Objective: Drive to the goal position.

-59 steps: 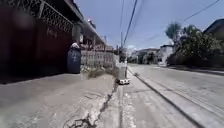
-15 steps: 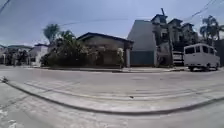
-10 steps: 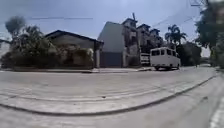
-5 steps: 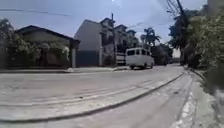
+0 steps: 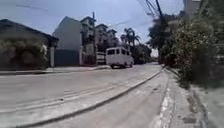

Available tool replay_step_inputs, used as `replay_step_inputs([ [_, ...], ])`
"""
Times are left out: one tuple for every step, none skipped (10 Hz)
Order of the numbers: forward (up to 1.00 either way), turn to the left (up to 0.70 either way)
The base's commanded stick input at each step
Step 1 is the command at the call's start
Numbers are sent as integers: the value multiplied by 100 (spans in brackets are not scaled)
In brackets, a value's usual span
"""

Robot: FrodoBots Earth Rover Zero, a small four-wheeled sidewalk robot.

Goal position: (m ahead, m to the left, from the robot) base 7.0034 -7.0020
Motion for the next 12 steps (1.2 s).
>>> replay_step_inputs([
  [0,0],
  [0,0],
  [0,0],
  [0,0],
  [0,0],
  [6,0],
  [70,0],
  [70,0],
  [70,0],
  [70,0],
  [70,0],
  [70,-35],
])
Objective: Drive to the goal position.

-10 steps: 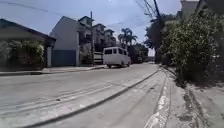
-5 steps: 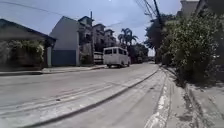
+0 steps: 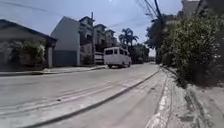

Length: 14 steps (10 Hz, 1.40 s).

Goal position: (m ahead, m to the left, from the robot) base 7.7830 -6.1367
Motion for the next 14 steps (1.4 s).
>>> replay_step_inputs([
  [70,-35],
  [70,-35],
  [70,-35],
  [70,-35],
  [70,-35],
  [70,-35],
  [70,-35],
  [70,-35],
  [70,-19],
  [70,0],
  [70,0],
  [70,0],
  [70,0],
  [70,0],
])
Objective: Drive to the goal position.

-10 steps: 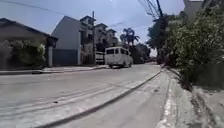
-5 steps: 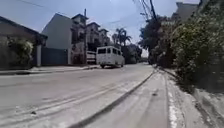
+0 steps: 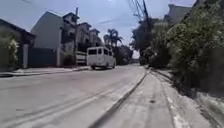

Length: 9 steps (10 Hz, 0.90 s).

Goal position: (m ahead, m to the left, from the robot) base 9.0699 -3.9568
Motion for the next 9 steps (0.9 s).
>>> replay_step_inputs([
  [70,0],
  [70,0],
  [70,0],
  [72,0],
  [85,0],
  [85,-34],
  [85,-34],
  [85,-34],
  [85,-34],
])
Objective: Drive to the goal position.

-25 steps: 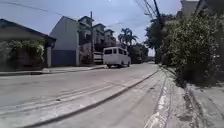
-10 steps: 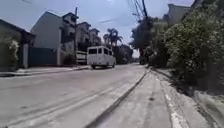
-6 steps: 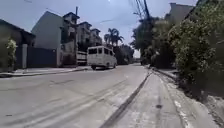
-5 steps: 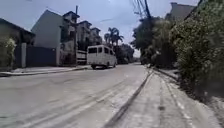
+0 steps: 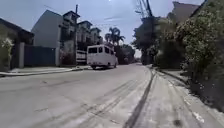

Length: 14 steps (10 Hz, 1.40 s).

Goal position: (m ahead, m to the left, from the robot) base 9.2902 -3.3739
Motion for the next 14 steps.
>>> replay_step_inputs([
  [85,-34],
  [85,-34],
  [85,-34],
  [85,-15],
  [85,0],
  [85,0],
  [85,0],
  [85,0],
  [85,0],
  [85,0],
  [85,0],
  [85,0],
  [85,0],
  [85,-5],
])
